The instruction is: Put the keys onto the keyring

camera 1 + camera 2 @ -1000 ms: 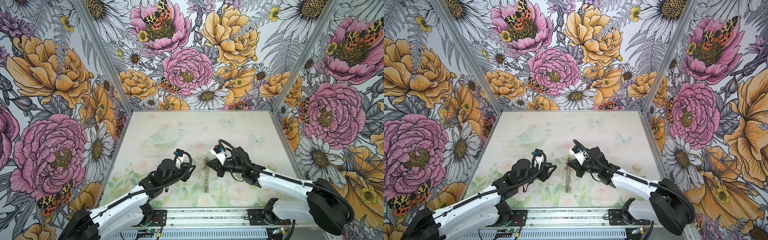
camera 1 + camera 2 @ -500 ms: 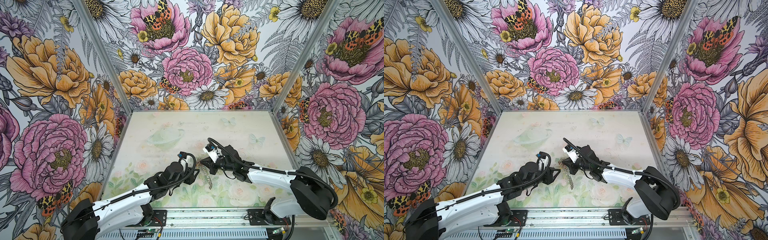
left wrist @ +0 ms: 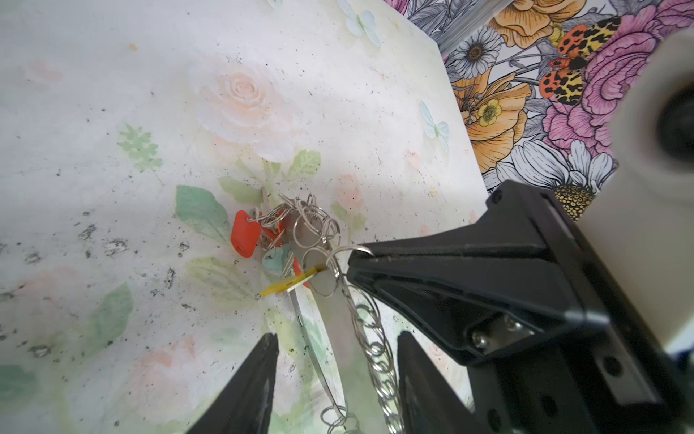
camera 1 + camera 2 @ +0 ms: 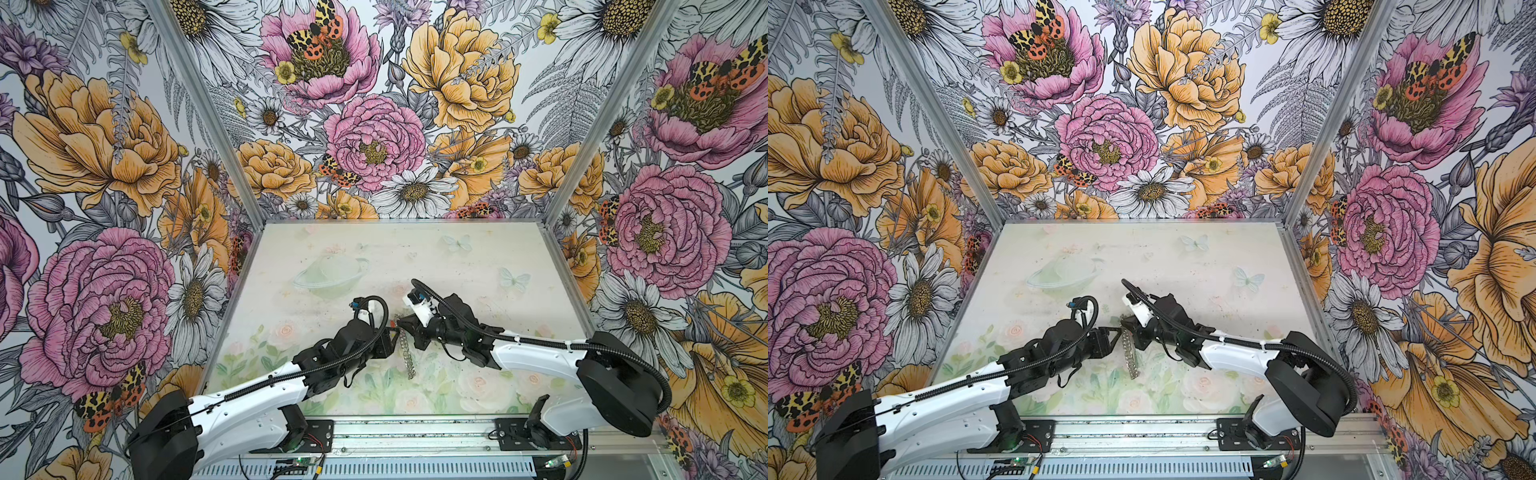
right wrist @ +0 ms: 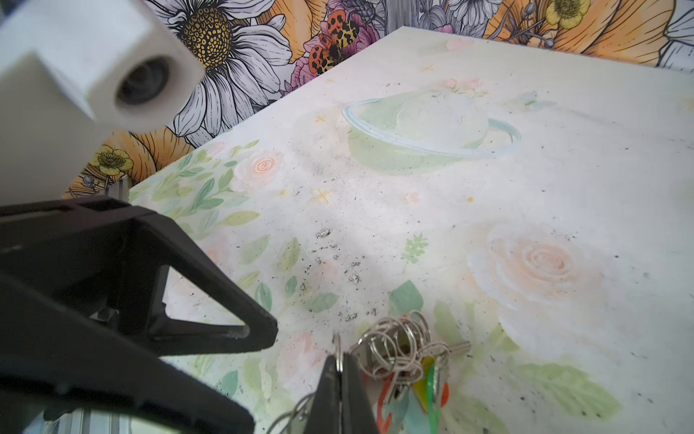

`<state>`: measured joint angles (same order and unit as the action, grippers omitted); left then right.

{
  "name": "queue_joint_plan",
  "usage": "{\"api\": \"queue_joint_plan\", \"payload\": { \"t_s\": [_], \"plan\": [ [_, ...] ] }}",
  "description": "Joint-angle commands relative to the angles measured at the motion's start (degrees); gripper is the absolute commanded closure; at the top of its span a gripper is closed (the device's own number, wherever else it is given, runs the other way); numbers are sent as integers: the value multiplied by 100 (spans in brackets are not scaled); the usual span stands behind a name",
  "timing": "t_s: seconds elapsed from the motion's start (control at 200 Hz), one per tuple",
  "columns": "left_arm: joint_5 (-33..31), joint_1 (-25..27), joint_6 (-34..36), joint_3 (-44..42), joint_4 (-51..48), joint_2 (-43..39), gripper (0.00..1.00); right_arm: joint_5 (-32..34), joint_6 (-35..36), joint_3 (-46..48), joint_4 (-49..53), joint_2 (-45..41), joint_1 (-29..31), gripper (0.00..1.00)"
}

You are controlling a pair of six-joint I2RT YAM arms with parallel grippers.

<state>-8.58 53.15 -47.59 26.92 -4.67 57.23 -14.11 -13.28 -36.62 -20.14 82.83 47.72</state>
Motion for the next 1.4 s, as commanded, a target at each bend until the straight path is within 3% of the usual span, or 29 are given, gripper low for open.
{"api": "queue_joint_plan", "payload": {
  "t_s": [0.0, 0.22, 0.611, 1.026, 1.391],
  "plan": [
    [40, 46, -175, 162, -98, 160, 47, 253, -102, -134, -435, 101, 44, 100],
    [209, 176, -206, 278, 73, 389, 47, 747, -175, -246, -257, 202, 79, 100],
    [-299, 391, -576, 138, -34, -203, 46, 853, -245, -337, -329, 329, 118, 100],
    [-516, 346, -220, 523, -926, 427, 51, 848, -251, -390, -324, 312, 167, 100],
    [-61, 86, -75, 465, -621, 719, 78, 842, -308, -481, -171, 346, 159, 100]
  ]
}}
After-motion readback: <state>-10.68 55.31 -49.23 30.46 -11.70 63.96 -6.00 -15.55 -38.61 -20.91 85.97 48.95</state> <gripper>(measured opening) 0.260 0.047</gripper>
